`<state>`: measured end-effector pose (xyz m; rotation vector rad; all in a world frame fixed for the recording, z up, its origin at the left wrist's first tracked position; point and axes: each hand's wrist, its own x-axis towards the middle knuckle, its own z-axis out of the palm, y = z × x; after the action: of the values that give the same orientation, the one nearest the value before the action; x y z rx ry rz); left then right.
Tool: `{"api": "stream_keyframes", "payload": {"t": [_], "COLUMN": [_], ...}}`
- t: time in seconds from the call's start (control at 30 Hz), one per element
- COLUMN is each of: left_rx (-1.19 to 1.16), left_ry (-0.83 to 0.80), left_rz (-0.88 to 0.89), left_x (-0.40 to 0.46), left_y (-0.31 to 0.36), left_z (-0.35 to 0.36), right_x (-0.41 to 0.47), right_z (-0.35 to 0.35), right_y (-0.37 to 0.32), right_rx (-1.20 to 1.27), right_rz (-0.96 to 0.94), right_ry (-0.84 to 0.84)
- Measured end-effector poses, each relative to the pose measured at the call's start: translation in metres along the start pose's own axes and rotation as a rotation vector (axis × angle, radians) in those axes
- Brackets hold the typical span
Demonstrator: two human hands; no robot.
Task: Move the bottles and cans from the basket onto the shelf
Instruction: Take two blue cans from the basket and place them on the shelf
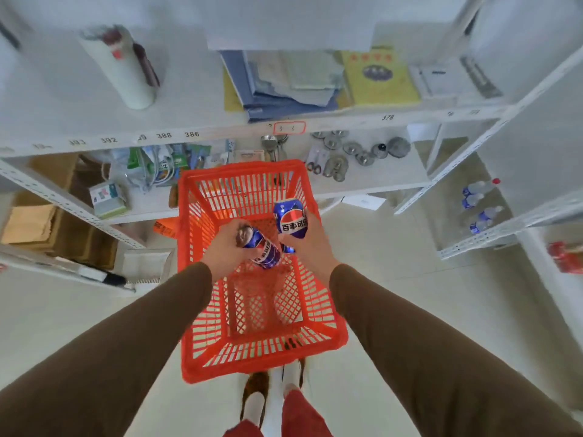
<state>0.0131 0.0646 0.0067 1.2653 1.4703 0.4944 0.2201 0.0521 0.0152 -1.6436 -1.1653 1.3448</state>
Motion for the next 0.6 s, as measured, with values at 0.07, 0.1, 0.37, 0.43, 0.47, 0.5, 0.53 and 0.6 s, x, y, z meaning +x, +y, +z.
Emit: {"api": "stream_keyframes", "payload": {"t": [0.07, 0.1, 0.37, 0.43, 0.47, 0.5, 0.53, 0.6], "left_rx": [-0.033, -0.046, 0.016, 0.059, 0.085, 0.107, 0.122, 0.149], "left_ry": [-0.031, -0.045, -0.273, -0.344, -0.383, -0.424, -0.471, -0.571], "left_rz": [0.068, 0.109, 0.377, 0.459, 0.493, 0.525, 0.557, 0.607], "left_x": [-0.003, -0.005, -0.05, -0.069, -0.081, -0.093, -0.105, -0.132], "left_y": [0.043, 0.064, 0.218, 0.249, 0.264, 0.277, 0.289, 0.312], "left_z": [-0.008, -0.008, 0.075, 0.115, 0.137, 0.16, 0.184, 0.235], "right_x": [-0.015, -0.023, -0.132, -0.17, -0.191, -0.213, -0.236, -0.284], "right_z": [-0.022, -0.033, -0.162, -0.2, -0.219, -0.238, -0.257, -0.294], "right_y": [-0.021, -0.03, -0.067, -0.066, -0.063, -0.06, -0.055, -0.042], "right_rx": [0.044, 0.07, 0.289, 0.296, 0.298, 0.303, 0.309, 0.314], "right_rz": [-0.033, -0.04, -0.114, -0.138, -0.146, -0.156, -0.169, -0.18], "right_ry": [0.083, 0.126, 0.487, 0.587, 0.637, 0.684, 0.73, 0.829]}}
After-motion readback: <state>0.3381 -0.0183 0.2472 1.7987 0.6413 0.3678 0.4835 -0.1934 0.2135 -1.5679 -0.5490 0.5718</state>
